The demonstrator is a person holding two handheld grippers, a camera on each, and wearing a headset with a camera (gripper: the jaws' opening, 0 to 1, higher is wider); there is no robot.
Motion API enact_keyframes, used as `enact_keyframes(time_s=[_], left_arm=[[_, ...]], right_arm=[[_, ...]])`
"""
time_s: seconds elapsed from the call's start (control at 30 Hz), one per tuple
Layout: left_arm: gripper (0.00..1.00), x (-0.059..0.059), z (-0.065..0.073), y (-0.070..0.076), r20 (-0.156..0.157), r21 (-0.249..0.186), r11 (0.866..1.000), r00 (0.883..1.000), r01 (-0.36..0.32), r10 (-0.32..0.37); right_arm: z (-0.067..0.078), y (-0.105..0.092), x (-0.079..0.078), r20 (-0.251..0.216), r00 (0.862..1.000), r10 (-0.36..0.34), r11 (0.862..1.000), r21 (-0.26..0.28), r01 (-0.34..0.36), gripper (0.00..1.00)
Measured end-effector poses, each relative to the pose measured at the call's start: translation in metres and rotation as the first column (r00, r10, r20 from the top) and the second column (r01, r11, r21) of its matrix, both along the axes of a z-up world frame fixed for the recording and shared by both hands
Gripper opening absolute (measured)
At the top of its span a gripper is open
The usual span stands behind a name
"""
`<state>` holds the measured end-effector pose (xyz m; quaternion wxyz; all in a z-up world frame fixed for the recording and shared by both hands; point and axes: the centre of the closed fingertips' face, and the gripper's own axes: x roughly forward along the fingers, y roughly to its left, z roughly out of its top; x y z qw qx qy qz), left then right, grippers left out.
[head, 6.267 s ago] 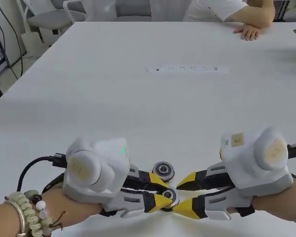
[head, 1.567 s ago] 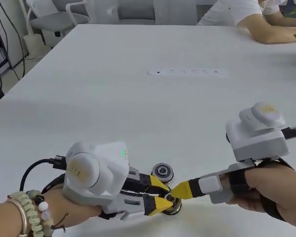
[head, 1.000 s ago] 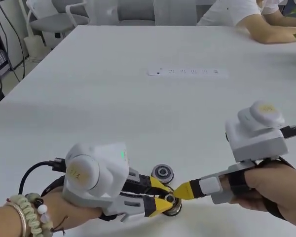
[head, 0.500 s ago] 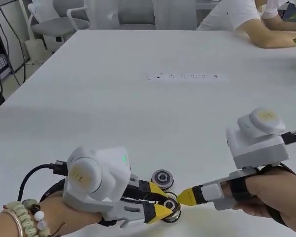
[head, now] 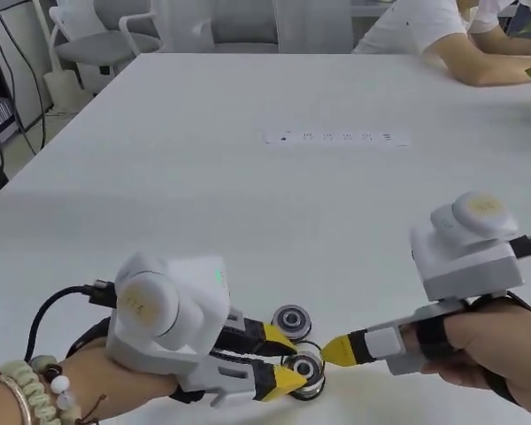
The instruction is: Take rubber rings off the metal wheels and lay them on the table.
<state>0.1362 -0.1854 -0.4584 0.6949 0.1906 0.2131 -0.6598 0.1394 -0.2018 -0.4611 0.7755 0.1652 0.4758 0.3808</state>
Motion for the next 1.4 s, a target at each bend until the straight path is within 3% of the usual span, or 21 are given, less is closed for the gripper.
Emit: enact_keyframes(time_s=[0.13,0.2,0.33,0.53,0.6,0.8,0.93,1.27,1.4], left_arm=[[0.14,0.002,0.004,0.002,-0.005,-0.011,1.0,1.0,-0.007,0.007],[0.17,-0.001,0.004,0.003,-0.04,-0.019,1.0,0.999,-0.006,0.006],[0.18,0.001,0.007,0.007,-0.025,-0.021,1.0,1.0,-0.003,0.002],[0.25,0.007,0.021,0.01,-0.079,-0.077,0.996,0.996,-0.041,0.035],[0.27,0.009,0.024,0.013,-0.075,-0.079,0.996,0.996,-0.044,0.038],[0.43,0.01,0.038,0.016,-0.114,-0.096,0.994,0.992,-0.06,0.049],[0.49,0.007,0.043,0.017,-0.078,-0.068,0.997,0.997,-0.03,0.024],[0.66,0.005,0.065,0.026,-0.069,-0.058,0.998,0.998,-0.016,0.012],[0.69,0.009,0.077,0.035,-0.022,-0.054,0.998,0.999,-0.028,0.026]], right_arm=[[0.0,-0.002,0.001,-0.001,1.0,-0.009,1.0,0.002,0.009,0.0],[0.0,-0.003,0.002,-0.001,1.0,-0.012,1.0,0.002,0.012,0.0],[0.001,-0.004,0.003,0.0,1.0,-0.019,1.0,0.003,0.019,0.0],[0.003,-0.006,0.005,0.0,1.0,-0.031,0.999,0.012,0.031,0.0],[0.004,-0.006,0.006,0.001,0.999,-0.032,0.999,0.012,0.032,0.0],[0.006,-0.006,0.007,0.002,0.999,-0.038,0.999,0.013,0.038,0.0],[0.007,-0.007,0.007,0.002,0.999,-0.041,0.999,0.015,0.041,0.0],[0.016,-0.015,0.012,0.016,0.997,-0.079,0.996,0.034,0.078,0.0],[0.02,-0.016,0.013,0.026,0.996,-0.084,0.996,0.036,0.083,0.0]])
